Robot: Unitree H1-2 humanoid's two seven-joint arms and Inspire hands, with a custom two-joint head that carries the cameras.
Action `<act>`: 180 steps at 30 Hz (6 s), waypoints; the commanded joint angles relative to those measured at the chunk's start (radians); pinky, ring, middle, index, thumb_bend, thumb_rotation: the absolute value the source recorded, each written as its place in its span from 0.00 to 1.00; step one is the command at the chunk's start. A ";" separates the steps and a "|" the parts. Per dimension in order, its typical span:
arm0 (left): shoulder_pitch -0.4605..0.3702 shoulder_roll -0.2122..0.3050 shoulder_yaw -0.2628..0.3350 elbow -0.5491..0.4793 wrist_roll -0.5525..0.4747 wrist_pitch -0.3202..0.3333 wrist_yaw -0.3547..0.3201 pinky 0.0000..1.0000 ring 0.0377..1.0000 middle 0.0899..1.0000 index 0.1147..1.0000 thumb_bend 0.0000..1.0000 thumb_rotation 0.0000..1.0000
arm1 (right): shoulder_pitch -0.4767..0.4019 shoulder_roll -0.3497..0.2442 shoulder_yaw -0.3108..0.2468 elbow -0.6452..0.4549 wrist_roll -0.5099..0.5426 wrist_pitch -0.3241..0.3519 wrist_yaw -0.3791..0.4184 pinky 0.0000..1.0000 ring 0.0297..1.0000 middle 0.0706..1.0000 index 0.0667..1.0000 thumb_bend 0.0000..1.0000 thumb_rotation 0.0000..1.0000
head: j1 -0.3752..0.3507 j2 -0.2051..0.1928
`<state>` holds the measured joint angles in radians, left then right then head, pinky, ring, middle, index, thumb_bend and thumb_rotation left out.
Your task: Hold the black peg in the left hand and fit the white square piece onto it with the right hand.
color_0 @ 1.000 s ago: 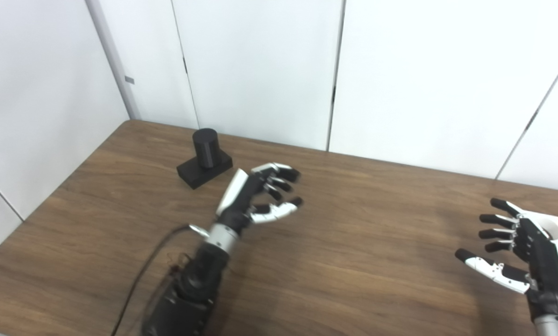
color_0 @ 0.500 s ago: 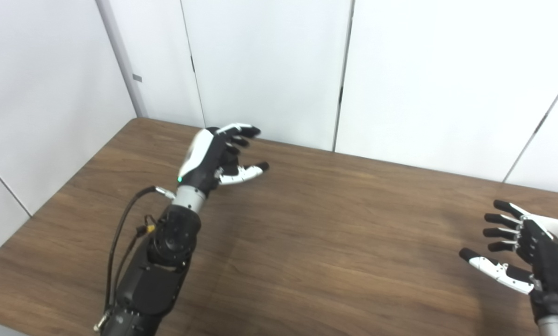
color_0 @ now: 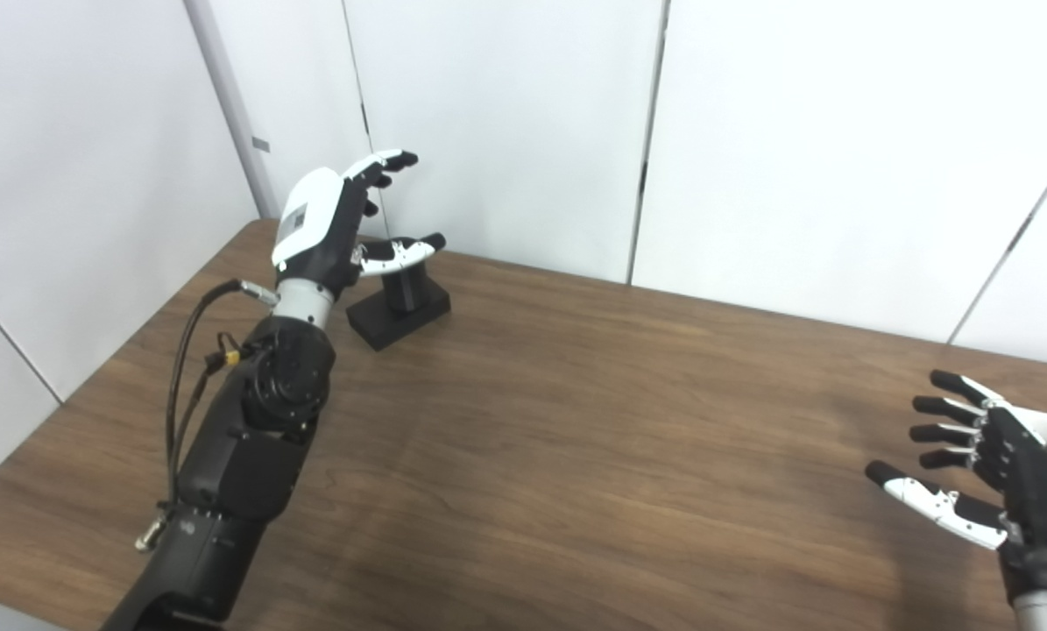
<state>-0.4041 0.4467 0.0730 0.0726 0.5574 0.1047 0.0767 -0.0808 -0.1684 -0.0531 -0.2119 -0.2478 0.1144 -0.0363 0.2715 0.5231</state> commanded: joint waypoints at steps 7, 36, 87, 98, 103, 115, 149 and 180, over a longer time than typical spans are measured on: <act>-0.098 0.090 -0.028 0.048 0.104 0.050 0.021 0.72 0.87 0.89 0.82 0.81 0.28 | -0.031 -0.006 -0.008 -0.029 0.008 -0.020 -0.005 0.50 0.60 0.68 0.76 0.60 0.00 | -0.004 0.000; -0.152 0.151 -0.189 0.263 0.158 0.326 -0.159 0.73 0.94 0.94 0.77 0.90 0.51 | -0.029 -0.009 -0.011 -0.038 -0.004 -0.019 -0.007 0.49 0.59 0.68 0.76 0.58 0.00 | -0.007 0.012; -0.171 0.090 -0.369 0.567 0.156 0.212 -0.047 0.73 0.93 0.92 0.67 0.81 0.42 | -0.021 0.006 -0.013 -0.106 -0.015 0.068 -0.012 0.48 0.59 0.68 0.74 0.57 0.00 | -0.029 0.050; -0.166 0.088 -0.371 0.577 0.108 0.160 -0.071 0.77 0.94 0.89 0.44 0.56 0.13 | -0.022 0.000 -0.016 -0.107 -0.032 0.065 -0.020 0.47 0.58 0.67 0.73 0.54 0.00 | -0.024 0.061; -0.146 0.083 -0.337 0.553 0.046 0.111 -0.052 0.77 0.92 0.86 0.41 0.52 0.06 | -0.022 -0.003 -0.020 -0.097 -0.018 0.046 -0.016 0.47 0.57 0.67 0.73 0.54 0.00 | -0.024 0.062; -0.096 0.118 -0.349 0.463 -0.015 -0.038 -0.102 0.77 0.93 0.89 0.42 0.52 0.05 | -0.025 -0.002 -0.018 -0.086 -0.020 0.044 -0.020 0.48 0.58 0.67 0.73 0.54 0.00 | -0.026 0.067; -0.023 0.044 -0.552 0.125 0.061 -0.268 -0.300 0.74 0.91 0.88 0.42 0.52 0.06 | -0.026 -0.007 -0.008 -0.072 -0.037 0.004 -0.026 0.47 0.58 0.67 0.72 0.54 0.00 | -0.107 0.097; -0.047 0.005 -0.847 0.137 0.257 -0.363 -0.397 0.78 0.89 0.89 0.43 0.52 0.07 | -0.029 0.022 0.000 -0.050 -0.058 -0.026 -0.043 0.48 0.58 0.66 0.70 0.57 0.00 | -0.381 0.130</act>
<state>-0.5353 0.4658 -0.6868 0.1702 0.7385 -0.2111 -0.2492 -0.0820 -0.1436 -0.0541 -0.2285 -0.2983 0.1116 -0.0645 -0.0703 0.6566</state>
